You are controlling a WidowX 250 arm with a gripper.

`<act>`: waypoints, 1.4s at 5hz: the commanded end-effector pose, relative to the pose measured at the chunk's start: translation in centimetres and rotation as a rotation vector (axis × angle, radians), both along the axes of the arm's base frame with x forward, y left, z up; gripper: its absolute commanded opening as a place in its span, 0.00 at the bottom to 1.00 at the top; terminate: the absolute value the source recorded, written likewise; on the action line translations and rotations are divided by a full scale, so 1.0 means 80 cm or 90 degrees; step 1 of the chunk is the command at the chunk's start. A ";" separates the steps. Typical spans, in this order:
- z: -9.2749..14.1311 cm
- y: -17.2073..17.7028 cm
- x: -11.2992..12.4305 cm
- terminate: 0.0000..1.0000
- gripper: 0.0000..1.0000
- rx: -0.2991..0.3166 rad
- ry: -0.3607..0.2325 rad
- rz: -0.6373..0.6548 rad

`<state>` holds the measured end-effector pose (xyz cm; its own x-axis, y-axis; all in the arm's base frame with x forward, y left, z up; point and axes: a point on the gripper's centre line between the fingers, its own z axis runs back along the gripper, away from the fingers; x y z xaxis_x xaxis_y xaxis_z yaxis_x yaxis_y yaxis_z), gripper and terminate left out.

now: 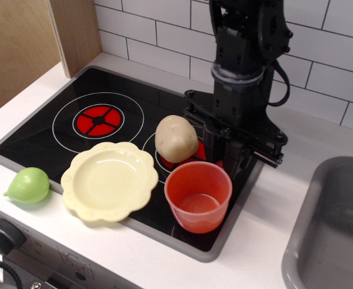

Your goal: Take cup off plate

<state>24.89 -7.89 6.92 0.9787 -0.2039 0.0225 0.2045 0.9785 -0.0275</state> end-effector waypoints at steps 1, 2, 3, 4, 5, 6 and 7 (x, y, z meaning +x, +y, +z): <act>0.014 -0.002 -0.003 0.00 1.00 0.007 -0.020 0.014; 0.029 0.000 -0.002 0.00 1.00 -0.007 -0.017 0.031; 0.053 0.005 0.001 0.00 1.00 -0.028 -0.029 0.044; 0.073 0.017 0.006 0.00 1.00 -0.048 -0.081 0.082; 0.073 0.017 0.006 0.00 1.00 -0.048 -0.081 0.082; 0.073 0.017 0.006 0.00 1.00 -0.048 -0.081 0.082; 0.073 0.017 0.006 1.00 1.00 -0.048 -0.081 0.082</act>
